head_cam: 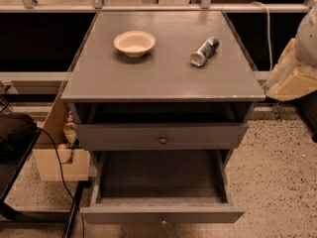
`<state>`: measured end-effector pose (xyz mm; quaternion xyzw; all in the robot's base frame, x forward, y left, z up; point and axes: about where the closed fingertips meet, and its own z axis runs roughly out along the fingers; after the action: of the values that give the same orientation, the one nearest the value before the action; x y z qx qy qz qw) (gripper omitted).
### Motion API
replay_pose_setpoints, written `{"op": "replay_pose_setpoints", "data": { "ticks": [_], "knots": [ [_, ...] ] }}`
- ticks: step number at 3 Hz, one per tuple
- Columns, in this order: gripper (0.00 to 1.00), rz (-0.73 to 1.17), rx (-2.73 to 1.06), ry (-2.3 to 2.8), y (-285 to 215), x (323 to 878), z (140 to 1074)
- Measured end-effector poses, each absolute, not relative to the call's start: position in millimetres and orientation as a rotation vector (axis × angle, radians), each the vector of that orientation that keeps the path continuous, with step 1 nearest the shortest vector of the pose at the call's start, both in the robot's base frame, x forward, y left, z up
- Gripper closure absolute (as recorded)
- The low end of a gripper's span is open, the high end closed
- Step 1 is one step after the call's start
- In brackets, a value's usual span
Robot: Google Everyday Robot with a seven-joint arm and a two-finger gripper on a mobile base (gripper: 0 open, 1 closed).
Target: Close middle drawer
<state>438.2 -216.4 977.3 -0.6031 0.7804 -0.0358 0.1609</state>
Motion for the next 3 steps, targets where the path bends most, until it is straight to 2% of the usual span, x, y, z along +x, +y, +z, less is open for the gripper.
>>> {"op": "replay_pose_setpoints", "data": {
  "ticks": [1, 2, 3],
  "knots": [
    [0.89, -0.102, -1.722, 2.229, -216, 438, 977],
    [1.00, -0.102, -1.722, 2.229, -216, 438, 977],
    [1.00, -0.061, -1.671, 2.235, -217, 432, 963]
  ]
}}
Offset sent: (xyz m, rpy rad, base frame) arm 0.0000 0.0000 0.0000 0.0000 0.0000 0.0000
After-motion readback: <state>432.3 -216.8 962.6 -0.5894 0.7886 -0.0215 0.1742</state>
